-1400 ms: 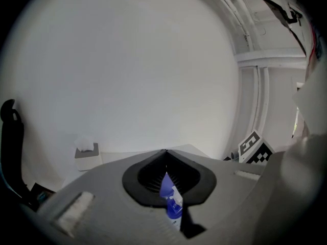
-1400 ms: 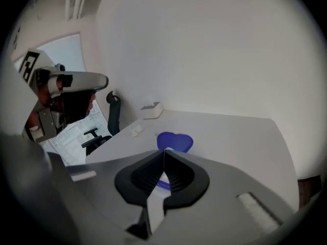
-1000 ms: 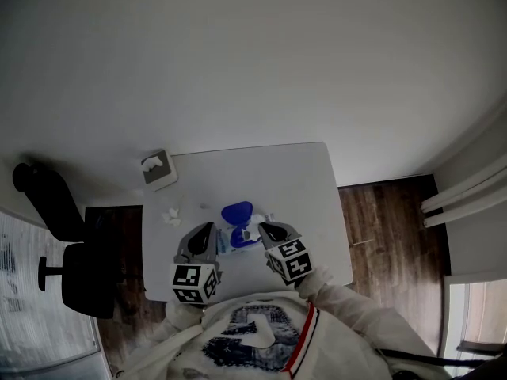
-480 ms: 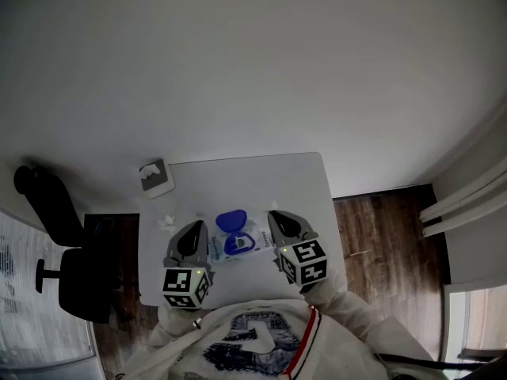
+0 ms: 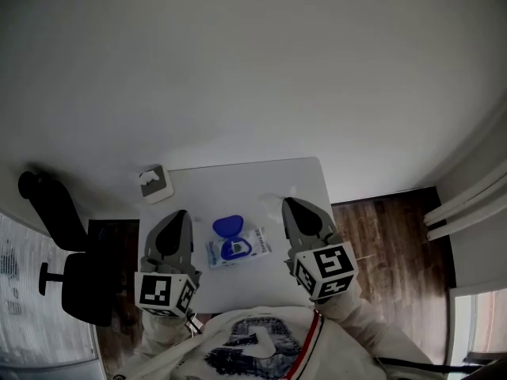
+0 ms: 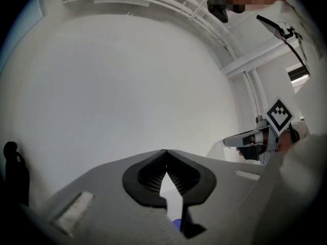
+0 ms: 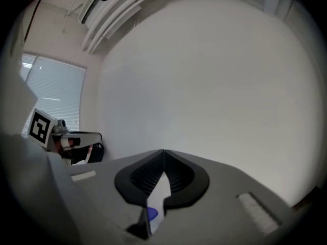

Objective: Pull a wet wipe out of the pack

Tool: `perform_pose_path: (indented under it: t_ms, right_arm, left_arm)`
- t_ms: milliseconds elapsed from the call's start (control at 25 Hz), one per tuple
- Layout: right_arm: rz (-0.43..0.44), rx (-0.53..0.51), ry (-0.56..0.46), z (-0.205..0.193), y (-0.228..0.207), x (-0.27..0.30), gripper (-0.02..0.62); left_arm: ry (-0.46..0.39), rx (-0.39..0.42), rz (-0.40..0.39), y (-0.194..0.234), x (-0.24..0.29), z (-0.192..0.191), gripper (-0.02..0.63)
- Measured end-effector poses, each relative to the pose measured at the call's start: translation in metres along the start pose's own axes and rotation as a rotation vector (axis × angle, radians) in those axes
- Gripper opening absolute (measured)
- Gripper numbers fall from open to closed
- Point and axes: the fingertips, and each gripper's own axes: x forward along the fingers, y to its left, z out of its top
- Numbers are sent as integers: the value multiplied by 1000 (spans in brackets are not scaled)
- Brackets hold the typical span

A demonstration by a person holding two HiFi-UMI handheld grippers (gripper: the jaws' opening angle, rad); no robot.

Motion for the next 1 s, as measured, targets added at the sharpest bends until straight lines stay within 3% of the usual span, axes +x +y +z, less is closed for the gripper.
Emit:
perform_pose_path:
  t_ms: [200, 560, 1000]
  right_arm:
    - [-8, -43, -99, 42, 5, -24, 9]
    - [-52, -30, -129, 44, 20, -47, 9]
    - [-50, -45, -182, 42, 117, -96, 8]
  left_arm:
    - [-46, 53, -21, -14, -10, 29, 5]
    - [-89, 66, -51, -21, -30, 43, 5]
    - [-88, 57, -34, 7, -133, 35, 5]
